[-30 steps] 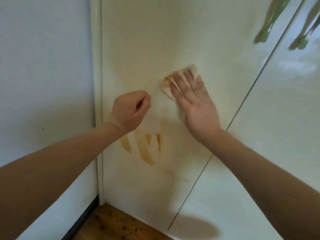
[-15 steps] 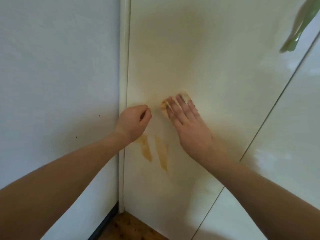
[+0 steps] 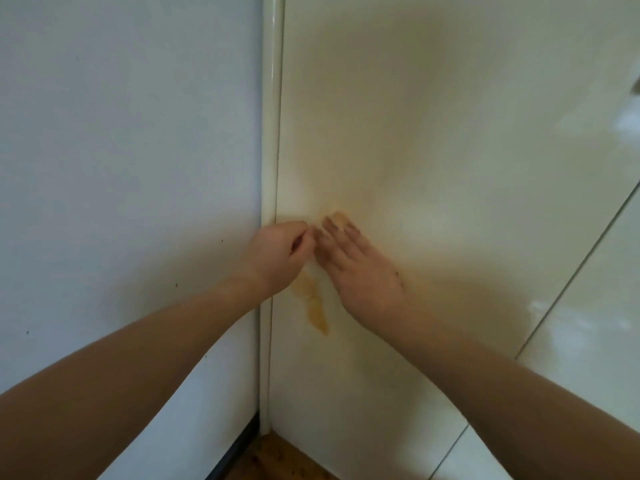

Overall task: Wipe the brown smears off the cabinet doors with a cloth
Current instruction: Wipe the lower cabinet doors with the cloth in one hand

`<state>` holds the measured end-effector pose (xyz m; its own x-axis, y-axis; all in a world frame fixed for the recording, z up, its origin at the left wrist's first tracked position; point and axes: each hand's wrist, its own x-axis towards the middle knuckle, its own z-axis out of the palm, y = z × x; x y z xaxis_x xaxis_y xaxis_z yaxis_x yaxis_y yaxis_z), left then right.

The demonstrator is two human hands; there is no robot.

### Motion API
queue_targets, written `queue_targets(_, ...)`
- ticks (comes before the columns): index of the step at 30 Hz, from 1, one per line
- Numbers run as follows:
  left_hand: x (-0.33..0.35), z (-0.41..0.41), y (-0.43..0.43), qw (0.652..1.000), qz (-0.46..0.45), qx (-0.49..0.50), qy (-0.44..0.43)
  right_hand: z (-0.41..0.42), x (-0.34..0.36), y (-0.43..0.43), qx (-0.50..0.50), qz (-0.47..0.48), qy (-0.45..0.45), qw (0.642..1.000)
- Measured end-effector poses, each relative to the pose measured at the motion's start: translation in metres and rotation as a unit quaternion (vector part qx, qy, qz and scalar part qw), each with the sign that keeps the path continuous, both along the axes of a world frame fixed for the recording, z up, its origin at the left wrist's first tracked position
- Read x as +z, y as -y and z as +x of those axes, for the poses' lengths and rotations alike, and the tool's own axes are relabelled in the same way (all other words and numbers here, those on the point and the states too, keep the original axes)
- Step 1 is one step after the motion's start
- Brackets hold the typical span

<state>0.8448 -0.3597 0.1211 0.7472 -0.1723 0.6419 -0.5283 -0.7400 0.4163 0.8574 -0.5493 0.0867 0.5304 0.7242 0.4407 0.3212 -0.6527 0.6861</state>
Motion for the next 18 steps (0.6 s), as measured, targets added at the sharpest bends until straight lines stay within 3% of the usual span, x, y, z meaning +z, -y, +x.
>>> queue_targets(3, -0.02, 0.002, -0.011, 1.0, 0.002, -0.002, -0.008, -0.013, -0.082, 0.006, -0.041, -0.158, -0.156, 0.974)
queue_targets(5, -0.026, -0.004, -0.019, 1.0, 0.003, -0.006, -0.018, -0.023, -0.078, 0.022, -0.028, -0.183, -0.189, 0.964)
queue_targets(7, -0.023, -0.007, -0.025, 1.0, 0.005, -0.003, -0.014, -0.028, -0.032, 0.029, -0.004, -0.131, -0.147, 0.98)
queue_targets(9, -0.016, -0.008, -0.029, 0.999, -0.029, 0.015, -0.006, -0.019, 0.028, 0.026, 0.02, -0.017, -0.051, 0.998)
queue_targets(12, -0.009, -0.011, -0.033, 0.994, -0.09, 0.058, 0.023, 0.003, 0.072, -0.005, -0.024, 0.061, 0.031, 0.997)
queue_targets(14, -0.01, -0.015, -0.037, 0.992, -0.093, 0.063, 0.052, 0.007, 0.039, -0.036, -0.044, 0.054, 0.015, 0.997)
queue_targets(18, -0.026, -0.019, -0.051, 0.994, -0.065, 0.076, 0.035, -0.013, -0.086, -0.029, -0.025, -0.129, -0.183, 0.974)
